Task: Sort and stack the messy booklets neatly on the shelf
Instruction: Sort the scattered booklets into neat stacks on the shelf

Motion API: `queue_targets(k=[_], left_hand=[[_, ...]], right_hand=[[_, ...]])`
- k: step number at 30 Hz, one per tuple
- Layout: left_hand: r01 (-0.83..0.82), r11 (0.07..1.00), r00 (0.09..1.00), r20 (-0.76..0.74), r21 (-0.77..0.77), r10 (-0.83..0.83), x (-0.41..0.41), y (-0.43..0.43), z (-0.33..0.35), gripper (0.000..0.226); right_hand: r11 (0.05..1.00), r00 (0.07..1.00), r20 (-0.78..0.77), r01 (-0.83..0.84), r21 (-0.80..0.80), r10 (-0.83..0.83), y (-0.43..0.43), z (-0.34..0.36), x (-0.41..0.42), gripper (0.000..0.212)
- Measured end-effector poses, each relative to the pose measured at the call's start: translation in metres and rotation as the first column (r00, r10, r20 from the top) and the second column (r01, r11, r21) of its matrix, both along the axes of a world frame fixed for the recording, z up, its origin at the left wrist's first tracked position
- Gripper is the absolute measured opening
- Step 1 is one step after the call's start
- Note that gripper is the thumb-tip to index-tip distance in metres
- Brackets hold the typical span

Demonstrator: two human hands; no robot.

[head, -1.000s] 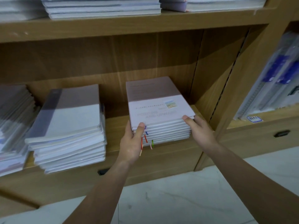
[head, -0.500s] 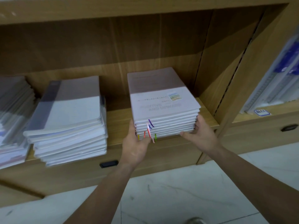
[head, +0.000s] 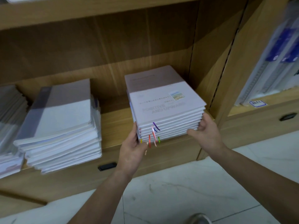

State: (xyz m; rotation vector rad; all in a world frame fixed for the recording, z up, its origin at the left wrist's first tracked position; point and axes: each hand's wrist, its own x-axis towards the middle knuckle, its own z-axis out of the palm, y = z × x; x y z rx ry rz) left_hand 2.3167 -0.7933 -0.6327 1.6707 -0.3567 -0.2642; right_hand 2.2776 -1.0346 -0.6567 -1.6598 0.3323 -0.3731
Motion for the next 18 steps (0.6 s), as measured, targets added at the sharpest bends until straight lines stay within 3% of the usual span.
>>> queue_targets(k=[8,18], left_hand=[[0.079,0.995,0.996,-0.044,-0.056,-0.082,-0.012,-0.032,-0.006,0.066],[0.033,0.995,0.999,-0.038,-0.092,-0.037,-0.002,-0.067,-0.007,0.064]], right_hand=[[0.991,0.99,0.046,0.131,0.021,-0.132,-0.028,-0.001,-0.027,0.055],[0.974,0.973,0.063,0.22,0.062,-0.224,-0.045,0.0,-0.017,0.047]])
